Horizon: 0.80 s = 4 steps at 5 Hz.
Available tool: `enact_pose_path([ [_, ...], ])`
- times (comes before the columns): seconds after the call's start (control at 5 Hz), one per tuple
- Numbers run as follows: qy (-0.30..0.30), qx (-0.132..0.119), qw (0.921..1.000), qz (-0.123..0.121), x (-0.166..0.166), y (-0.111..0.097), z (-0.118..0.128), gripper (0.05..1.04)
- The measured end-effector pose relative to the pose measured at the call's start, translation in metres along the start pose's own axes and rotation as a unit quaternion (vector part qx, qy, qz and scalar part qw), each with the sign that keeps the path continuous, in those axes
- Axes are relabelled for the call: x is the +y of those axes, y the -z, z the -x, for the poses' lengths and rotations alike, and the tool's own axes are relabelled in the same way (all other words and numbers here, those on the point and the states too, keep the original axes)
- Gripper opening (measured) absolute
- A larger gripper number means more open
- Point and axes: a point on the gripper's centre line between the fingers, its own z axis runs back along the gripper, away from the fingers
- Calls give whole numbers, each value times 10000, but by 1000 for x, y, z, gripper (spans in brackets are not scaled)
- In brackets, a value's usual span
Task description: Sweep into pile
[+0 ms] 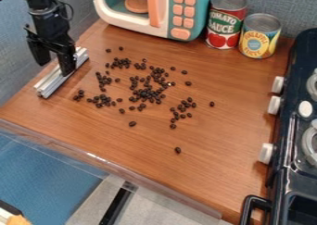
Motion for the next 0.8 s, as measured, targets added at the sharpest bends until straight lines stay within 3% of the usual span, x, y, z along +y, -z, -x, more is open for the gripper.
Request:
enact_pose_path([
  [0.2, -66, 71, 9999, 47, 0, 7, 2, 952],
  [0.6, -263, 168, 9995, 12, 5, 15, 5, 399],
  [0.8, -267, 145, 9995, -13, 3, 17, 4, 384],
])
